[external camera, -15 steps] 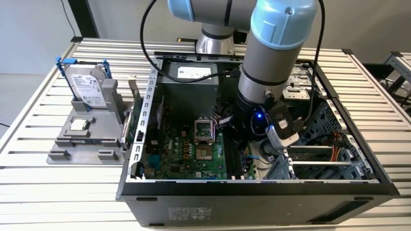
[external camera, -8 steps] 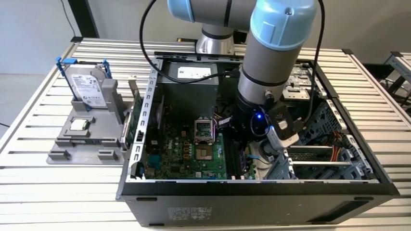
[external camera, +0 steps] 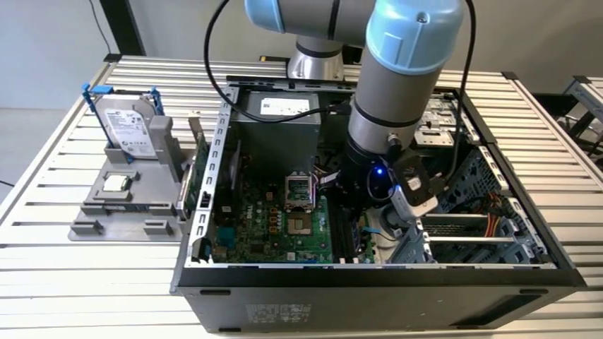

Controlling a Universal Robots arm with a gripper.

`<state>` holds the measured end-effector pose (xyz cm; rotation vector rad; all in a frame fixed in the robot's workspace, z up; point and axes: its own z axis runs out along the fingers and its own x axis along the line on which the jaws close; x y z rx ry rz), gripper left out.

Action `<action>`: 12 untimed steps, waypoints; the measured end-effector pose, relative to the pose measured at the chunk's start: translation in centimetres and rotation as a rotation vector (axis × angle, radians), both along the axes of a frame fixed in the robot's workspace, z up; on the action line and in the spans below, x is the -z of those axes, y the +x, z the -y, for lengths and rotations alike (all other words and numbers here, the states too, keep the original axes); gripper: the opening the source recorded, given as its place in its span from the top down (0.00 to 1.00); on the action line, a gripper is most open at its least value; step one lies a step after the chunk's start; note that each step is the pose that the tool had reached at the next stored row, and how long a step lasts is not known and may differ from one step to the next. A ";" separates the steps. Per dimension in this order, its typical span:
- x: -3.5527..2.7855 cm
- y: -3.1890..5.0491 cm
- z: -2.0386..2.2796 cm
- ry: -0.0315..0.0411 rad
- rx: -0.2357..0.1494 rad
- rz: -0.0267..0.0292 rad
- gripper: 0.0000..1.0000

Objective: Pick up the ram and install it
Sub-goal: 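Press down the ram until it locks into place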

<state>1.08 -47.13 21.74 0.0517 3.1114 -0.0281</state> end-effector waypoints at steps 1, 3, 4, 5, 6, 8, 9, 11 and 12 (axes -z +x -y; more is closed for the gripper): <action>0.01 -0.01 0.00 -0.0002 0.000 -0.0001 1.00; 0.03 -0.07 0.00 -0.0001 0.000 -0.0001 1.00; 0.04 -0.11 0.00 0.0001 -0.001 -0.0001 1.00; 0.06 -0.16 -0.01 0.0008 -0.001 -0.0002 1.00; 0.07 -0.16 -0.01 0.0010 -0.002 0.0000 1.00; 0.06 -0.16 -0.01 0.0005 -0.003 -0.0001 1.00; 0.05 -0.16 -0.01 0.0004 -0.004 -0.0001 1.00; 0.05 -0.17 0.00 0.0000 -0.005 -0.0002 1.00; 0.10 -0.16 0.00 0.0001 -0.005 -0.0002 1.00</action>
